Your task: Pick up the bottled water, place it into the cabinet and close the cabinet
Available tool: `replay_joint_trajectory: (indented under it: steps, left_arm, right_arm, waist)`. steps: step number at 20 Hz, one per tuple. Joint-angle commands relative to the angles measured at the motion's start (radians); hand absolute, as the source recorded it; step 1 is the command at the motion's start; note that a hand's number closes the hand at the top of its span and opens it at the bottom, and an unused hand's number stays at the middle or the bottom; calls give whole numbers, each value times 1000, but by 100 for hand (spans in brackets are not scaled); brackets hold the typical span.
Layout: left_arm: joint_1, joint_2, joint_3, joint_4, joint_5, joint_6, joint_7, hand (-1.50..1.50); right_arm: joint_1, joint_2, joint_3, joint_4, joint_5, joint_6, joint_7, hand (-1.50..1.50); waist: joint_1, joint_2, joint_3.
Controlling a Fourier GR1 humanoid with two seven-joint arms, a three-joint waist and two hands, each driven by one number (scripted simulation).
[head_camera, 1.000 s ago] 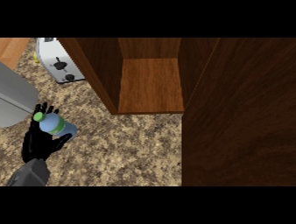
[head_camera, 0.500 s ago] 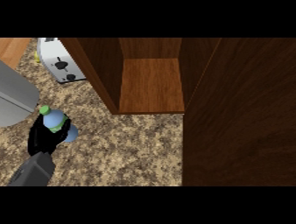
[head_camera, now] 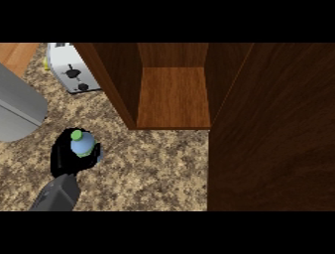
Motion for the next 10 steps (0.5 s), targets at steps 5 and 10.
replay_joint_trajectory:
  steps: [5,10]
  left_arm:
    - [21,-93,-178,-143,37,67,-4,150]
    - [90,-94,-354,-307,95,91,43,150]
  right_arm:
    - [7,-16,-40,-106,-89,6,35,-150]
    - [-12,-21,-31,-136,-83,-32,63,-150]
  waist:
    - [4,-5,1]
    - [17,-6,1]
